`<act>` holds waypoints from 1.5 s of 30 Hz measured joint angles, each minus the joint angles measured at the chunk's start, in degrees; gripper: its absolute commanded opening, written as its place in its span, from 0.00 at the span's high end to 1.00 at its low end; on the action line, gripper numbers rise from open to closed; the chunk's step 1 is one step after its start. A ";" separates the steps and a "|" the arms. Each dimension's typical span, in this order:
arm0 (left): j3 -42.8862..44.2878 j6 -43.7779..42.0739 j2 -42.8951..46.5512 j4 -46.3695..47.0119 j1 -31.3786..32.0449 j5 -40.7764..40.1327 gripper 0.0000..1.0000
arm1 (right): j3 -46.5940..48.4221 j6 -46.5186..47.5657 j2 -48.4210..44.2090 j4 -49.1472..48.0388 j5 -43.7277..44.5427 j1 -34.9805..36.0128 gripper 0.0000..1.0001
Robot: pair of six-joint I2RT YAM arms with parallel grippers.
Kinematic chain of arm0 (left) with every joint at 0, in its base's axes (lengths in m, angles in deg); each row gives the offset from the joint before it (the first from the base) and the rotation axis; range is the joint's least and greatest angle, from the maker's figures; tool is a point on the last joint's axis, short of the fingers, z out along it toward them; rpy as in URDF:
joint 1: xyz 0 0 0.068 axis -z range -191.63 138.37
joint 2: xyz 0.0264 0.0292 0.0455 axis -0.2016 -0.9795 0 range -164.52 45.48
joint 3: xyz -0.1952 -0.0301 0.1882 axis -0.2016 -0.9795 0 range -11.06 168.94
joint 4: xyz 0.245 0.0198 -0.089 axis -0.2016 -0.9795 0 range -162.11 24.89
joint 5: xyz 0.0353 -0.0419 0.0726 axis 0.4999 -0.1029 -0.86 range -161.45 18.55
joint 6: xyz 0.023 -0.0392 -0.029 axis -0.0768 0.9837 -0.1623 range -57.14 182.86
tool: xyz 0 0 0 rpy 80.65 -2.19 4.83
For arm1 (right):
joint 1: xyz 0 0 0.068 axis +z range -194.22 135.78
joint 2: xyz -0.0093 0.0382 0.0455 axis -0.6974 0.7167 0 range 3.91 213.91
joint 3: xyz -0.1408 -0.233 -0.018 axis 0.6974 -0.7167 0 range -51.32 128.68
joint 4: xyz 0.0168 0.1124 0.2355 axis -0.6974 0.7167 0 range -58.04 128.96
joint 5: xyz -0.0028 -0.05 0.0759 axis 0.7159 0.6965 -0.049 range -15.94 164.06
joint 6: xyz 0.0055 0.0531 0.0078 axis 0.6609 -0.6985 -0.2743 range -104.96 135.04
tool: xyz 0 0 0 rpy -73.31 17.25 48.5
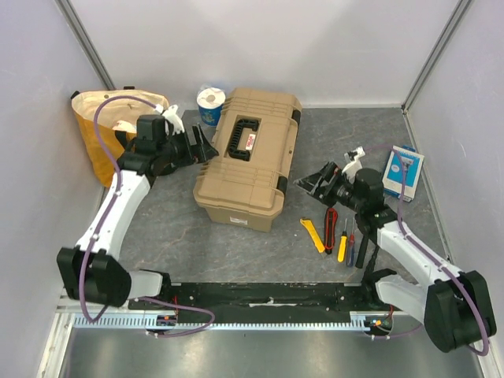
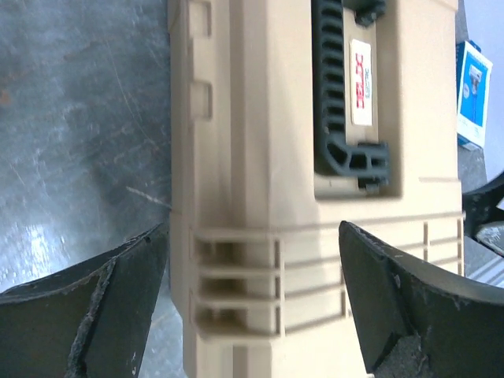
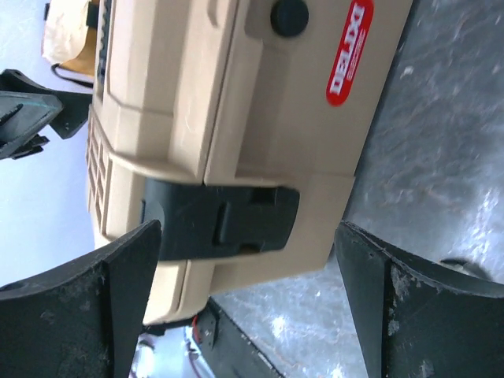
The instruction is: Pack the tool kit
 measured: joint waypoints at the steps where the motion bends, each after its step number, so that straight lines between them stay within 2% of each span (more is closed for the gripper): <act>1: -1.86 0.07 2.25 -0.11 0.00 0.24 0.06 | -2.49 -1.77 -1.09 -1.88 -1.31 0.00 0.02; 3: -4.74 0.42 5.18 -0.09 0.00 1.29 0.07 | -4.81 -3.85 -2.12 -4.07 -2.80 0.02 0.02; 8: -12.17 2.56 8.59 0.74 0.00 5.44 0.15 | -5.03 -7.15 -0.74 -9.94 -5.62 1.16 0.16; 12: -13.05 3.32 8.76 2.25 -0.70 7.19 0.22 | -4.44 -9.29 4.50 -13.46 -5.62 4.92 0.37; 15: -13.03 3.48 8.26 2.69 -1.03 7.78 0.22 | -2.58 -10.56 6.71 -16.37 -4.79 7.02 0.49; 21: -9.86 3.93 3.67 4.87 -2.21 5.09 0.22 | -0.42 -11.67 11.43 -19.61 -0.61 9.90 0.55; 22: -9.14 4.09 2.54 5.66 -2.29 4.66 0.23 | 0.04 -11.87 12.39 -20.17 0.07 10.25 0.55; 23: -8.44 4.09 1.55 6.27 -2.45 4.24 0.22 | 0.42 -11.96 13.05 -20.63 0.48 10.47 0.50; 24: -7.85 4.09 0.74 6.67 -2.49 4.09 0.22 | 0.83 -12.07 13.68 -20.90 0.90 10.62 0.42; 26: -6.25 4.04 -1.01 6.95 -2.60 3.82 0.21 | 1.62 -12.09 14.51 -20.96 1.73 10.73 0.19; 29: -4.87 3.93 -2.40 7.06 -2.58 3.41 0.18 | 2.12 -11.76 13.88 -22.03 3.06 11.43 0.02; 37: -3.58 3.82 -2.93 5.09 -2.64 3.23 0.17 | -7.96 -13.53 6.54 -23.28 6.93 10.86 0.02; 41: -2.86 3.80 -3.26 3.89 -2.75 3.21 0.16 | -14.58 -17.57 7.50 -30.29 7.19 8.94 0.02; 45: -2.64 3.87 -3.45 3.50 -2.99 4.04 0.17 | -17.11 -22.53 13.94 -41.22 6.60 8.68 0.02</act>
